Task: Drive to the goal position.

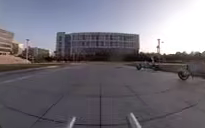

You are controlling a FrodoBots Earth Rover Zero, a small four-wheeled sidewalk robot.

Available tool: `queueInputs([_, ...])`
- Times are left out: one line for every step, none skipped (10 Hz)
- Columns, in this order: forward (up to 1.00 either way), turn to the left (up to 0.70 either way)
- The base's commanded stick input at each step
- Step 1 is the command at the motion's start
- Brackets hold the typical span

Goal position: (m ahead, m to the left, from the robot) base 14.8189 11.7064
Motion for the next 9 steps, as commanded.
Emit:
queueInputs([0.70,0.14])
queueInputs([0.70,0.14])
queueInputs([0.70,0.14])
queueInputs([0.70,0.14])
queueInputs([0.70,0.14])
queueInputs([0.70,0.14])
queueInputs([0.70,0.14])
queueInputs([0.70,0.14])
queueInputs([0.70,0.14])
